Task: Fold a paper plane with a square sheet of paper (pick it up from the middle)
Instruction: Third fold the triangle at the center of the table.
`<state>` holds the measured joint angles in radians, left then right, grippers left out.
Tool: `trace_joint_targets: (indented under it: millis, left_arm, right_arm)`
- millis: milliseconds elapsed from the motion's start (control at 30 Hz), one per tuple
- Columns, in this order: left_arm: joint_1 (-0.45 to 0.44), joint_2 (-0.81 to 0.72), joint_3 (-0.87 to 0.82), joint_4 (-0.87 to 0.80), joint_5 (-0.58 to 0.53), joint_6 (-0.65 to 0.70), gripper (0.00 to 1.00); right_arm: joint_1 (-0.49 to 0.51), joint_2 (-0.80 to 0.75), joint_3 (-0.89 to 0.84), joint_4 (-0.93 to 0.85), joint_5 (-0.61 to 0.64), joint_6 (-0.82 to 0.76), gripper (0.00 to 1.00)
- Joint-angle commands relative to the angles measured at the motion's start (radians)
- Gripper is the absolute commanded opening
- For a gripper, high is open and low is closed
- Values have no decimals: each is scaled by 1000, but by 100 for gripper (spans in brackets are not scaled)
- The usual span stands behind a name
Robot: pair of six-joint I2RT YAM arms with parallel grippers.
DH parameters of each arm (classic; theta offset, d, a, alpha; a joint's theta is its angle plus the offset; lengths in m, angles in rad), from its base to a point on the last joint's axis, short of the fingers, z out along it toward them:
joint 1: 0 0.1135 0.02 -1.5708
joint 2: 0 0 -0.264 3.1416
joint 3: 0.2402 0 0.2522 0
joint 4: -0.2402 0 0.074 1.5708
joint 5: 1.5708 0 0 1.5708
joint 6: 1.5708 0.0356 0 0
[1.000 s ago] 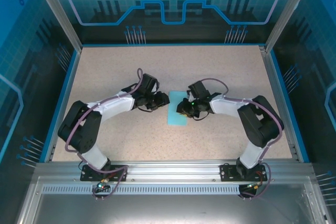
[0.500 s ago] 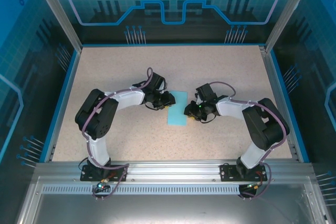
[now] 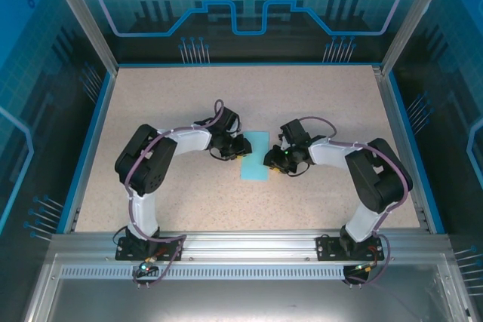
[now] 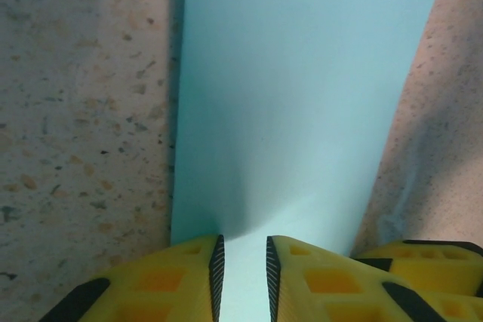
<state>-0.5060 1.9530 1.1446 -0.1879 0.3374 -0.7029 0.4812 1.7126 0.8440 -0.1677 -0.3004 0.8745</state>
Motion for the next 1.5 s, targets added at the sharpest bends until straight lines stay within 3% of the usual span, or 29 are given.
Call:
trace_joint_targets:
  millis: [0, 867, 1033, 1200, 1467]
  left_arm:
    - [3, 24, 17, -46, -10, 22, 24]
    - [7, 24, 1, -64, -14, 17, 22]
    - [8, 6, -3, -56, -8, 22, 22]
    - [7, -39, -22, -26, 15, 46, 25]
    - [6, -197, -86, -15, 11, 145, 39]
  right_arm:
    - [-9, 25, 24, -6, -27, -17, 29]
    - [-10, 1, -10, 72, -83, 25, 28]
    - [-23, 15, -7, 57, -69, 47, 23]
    - [-38, 30, -1, 69, -89, 62, 17]
    - [-41, 38, 9, 72, -119, 71, 10]
